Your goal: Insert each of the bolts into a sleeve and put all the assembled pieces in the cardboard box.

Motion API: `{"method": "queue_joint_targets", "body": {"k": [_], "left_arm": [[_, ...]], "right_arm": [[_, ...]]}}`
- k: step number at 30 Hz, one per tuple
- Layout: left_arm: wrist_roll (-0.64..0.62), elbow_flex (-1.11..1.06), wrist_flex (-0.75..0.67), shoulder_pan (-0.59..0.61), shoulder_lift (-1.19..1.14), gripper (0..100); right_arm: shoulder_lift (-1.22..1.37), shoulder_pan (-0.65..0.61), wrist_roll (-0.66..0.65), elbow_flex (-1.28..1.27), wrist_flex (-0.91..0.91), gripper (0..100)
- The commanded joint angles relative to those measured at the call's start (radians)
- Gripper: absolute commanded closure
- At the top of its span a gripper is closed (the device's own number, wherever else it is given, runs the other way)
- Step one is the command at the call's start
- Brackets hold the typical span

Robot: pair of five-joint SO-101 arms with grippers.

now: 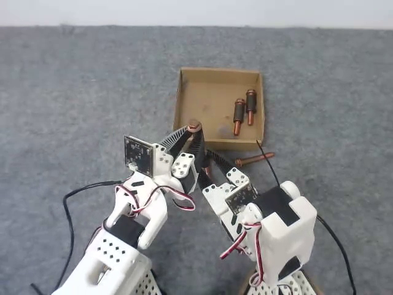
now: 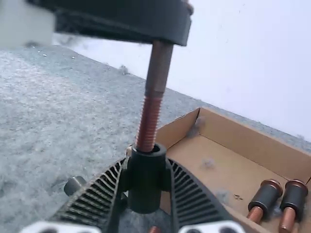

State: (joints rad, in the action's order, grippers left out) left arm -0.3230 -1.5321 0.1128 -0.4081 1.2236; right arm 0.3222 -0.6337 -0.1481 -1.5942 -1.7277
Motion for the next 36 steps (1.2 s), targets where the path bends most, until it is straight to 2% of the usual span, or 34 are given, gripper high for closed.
{"method": "queue_joint_targets", "body": {"k": [1,5,12,36], "left_arm": [[-0.009,0.004,-0.002,-0.002,0.008,99],[-0.009,0.004,-0.009,-0.003,0.008,99],[-0.009,-0.059,-0.133,0.0,0.006,99],[-0.006,-0.019,-0.137,0.005,0.005,99]], "right_arm": [[-0.07,0.016,-0.008,-0.041,-0.031,99.1],[-0.07,0.015,-0.008,-0.041,-0.031,99.1],[-0.07,0.015,-0.008,-0.041,-0.031,99.1],[-0.07,0.013,-0.008,-0.041,-0.031,99.1]]}}
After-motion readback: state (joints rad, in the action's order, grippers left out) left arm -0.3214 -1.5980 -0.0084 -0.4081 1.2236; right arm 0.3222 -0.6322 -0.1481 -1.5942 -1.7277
